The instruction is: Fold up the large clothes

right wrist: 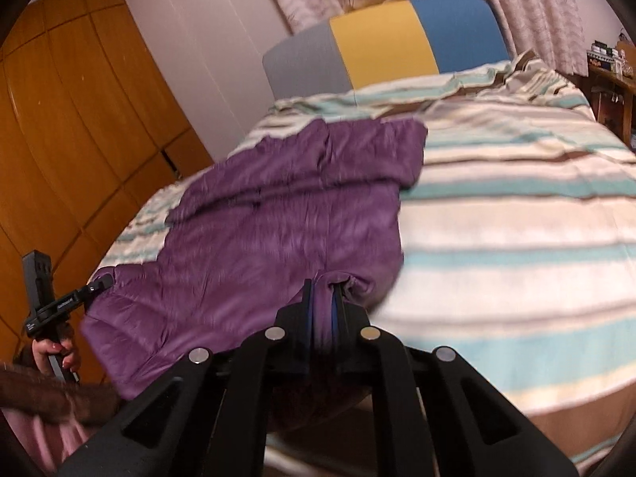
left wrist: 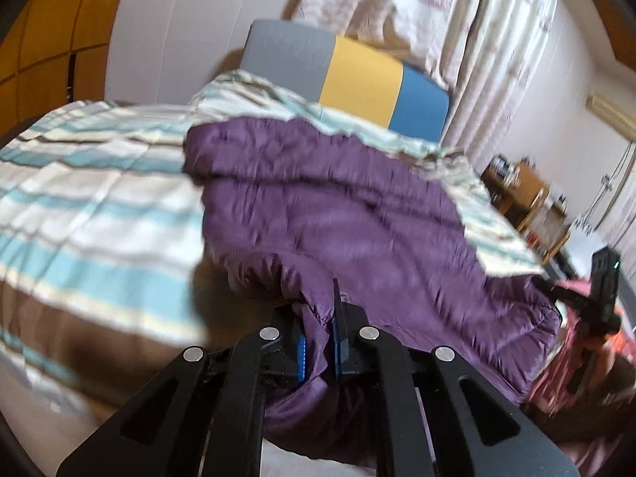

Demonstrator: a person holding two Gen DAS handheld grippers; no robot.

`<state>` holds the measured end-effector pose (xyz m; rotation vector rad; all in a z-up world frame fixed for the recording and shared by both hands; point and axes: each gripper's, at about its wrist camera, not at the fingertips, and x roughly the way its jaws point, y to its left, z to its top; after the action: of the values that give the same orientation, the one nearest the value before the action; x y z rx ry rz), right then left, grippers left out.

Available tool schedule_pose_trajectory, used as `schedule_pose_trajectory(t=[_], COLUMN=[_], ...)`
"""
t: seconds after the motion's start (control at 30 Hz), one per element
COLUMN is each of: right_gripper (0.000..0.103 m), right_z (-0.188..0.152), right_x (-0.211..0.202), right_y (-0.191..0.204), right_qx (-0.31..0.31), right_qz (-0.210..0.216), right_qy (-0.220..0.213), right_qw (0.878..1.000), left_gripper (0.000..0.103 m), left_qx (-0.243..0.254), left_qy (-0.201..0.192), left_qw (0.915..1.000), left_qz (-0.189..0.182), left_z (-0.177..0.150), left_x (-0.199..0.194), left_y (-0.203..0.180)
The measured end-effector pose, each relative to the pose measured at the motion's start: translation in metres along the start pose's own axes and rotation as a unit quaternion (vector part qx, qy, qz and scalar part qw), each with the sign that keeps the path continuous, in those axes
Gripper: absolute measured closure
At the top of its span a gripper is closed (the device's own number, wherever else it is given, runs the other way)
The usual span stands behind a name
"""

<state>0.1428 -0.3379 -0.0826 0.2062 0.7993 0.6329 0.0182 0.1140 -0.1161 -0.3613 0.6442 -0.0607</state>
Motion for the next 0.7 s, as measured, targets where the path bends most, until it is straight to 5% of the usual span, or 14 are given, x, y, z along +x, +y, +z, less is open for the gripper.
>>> schedule_pose_trajectory(t=[0.27,0.53,0.7], right_gripper=[0.096,0.096,0.096], right_z=[0.063,0.12,0.134], right_x=[0.037,0.097,0.143], right_y=[-0.022,-0.041,-0.06], right_qx=[0.062,0.079,0.095], right_qz=[0.01,-0.023,-0.052], right_qy=[-0.027,-0.023,-0.005], right_qw=[0.998,0.996,0.994], left_gripper=[0.094,0.094,0.094], left_qx=[-0.056,-0.107,-0.09], left_qy=[-0.021,0.015,0.033], left_qw=[0.998,0.9941,0.9941], left_qz=[-0.019,0.016,0.05], left_z=[0.074,0.119,0.134], left_x=[0.044,0.114,0.153], left_y=[0.018,0.051,0.061])
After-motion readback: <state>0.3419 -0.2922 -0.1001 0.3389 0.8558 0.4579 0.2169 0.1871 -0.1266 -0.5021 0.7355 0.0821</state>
